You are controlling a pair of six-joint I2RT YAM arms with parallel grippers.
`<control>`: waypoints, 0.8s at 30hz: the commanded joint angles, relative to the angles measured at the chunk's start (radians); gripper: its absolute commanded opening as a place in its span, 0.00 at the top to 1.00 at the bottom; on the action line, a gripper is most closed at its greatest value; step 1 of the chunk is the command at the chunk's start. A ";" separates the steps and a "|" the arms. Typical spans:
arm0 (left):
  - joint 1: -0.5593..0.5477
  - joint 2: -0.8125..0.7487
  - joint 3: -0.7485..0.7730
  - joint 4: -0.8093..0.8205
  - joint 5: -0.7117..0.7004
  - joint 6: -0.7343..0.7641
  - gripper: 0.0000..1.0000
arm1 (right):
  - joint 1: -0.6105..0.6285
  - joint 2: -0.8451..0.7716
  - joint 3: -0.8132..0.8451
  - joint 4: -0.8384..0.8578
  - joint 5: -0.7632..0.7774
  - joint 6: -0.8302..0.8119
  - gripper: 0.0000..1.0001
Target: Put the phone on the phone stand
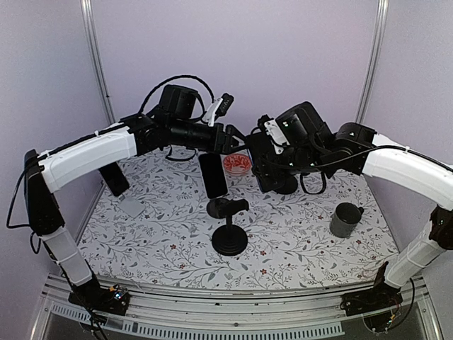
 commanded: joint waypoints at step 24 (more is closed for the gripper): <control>-0.016 0.088 0.038 0.129 0.154 -0.066 0.70 | 0.020 0.043 0.054 0.109 0.014 -0.011 0.54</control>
